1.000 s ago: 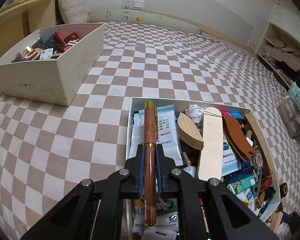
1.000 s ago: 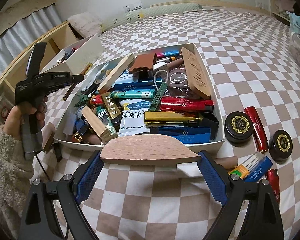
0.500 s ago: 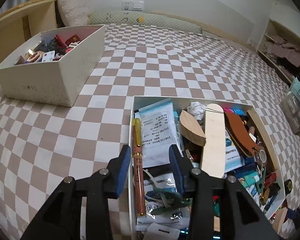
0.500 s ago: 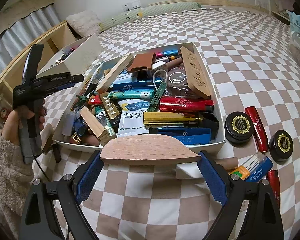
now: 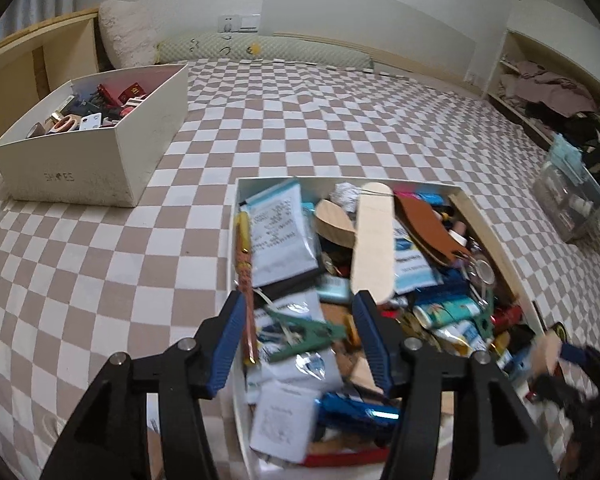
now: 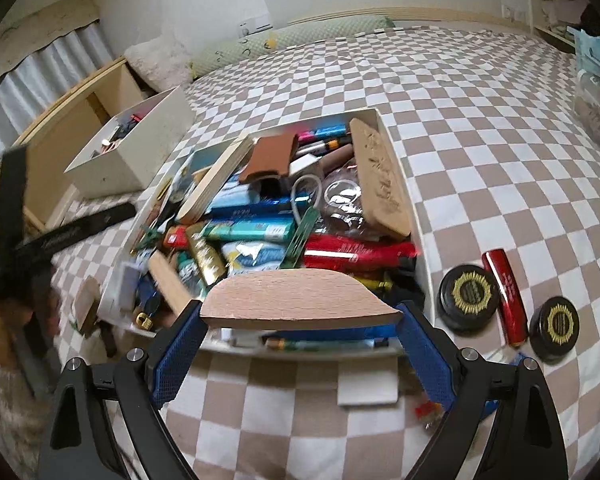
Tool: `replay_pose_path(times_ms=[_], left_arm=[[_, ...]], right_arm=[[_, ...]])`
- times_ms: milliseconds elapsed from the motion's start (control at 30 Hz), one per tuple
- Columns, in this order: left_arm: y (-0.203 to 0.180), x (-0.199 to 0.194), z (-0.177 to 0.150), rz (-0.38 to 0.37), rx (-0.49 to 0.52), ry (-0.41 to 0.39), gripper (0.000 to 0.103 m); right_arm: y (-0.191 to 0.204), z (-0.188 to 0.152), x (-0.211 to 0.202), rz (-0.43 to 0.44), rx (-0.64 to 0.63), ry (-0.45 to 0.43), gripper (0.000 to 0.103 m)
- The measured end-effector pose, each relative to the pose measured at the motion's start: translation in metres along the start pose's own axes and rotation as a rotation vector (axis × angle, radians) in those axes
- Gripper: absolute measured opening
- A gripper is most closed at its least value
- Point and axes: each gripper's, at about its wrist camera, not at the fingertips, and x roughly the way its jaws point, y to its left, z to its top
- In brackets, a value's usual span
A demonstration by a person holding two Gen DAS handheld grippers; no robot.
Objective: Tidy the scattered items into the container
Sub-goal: 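Lower the pen and curved wood into the tray and open both tools, then lift both tools up out of the tray and back away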
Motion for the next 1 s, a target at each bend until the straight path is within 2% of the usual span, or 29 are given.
replay_pose_path(times_ms=[367,433,500,567,867,1000], left_arm=[[-0.016,-0.02,-0.01,-0.039,0.016,-0.019,0.056],[-0.017,-0.021,-0.01,-0.043,0.017,-0.018,0.062],[-0.018,-0.021,-0.011,-0.048,0.014,-0.022,0.078],[-0.019,-0.023,-0.012,-0.047,0.013,-0.029,0.083],[-0.018,-0.03,-0.024,-0.024,-0.002,-0.019,0.093],[-0.019,-0.034,-0.031,-0.025,-0.014,-0.015,0.095]], right_arm=[[-0.004,0.018,0.027,-0.043,-0.053,0.008,0.094],[-0.005,0.017,0.029,-0.043,-0.06,0.01,0.094],[-0.004,0.015,0.031,-0.044,-0.083,0.018,0.094],[-0.003,0.014,0.029,-0.057,-0.094,0.003,0.103],[-0.009,0.011,0.01,-0.051,-0.075,-0.031,0.103],[-0.014,0.009,0.001,-0.098,-0.064,-0.046,0.103]])
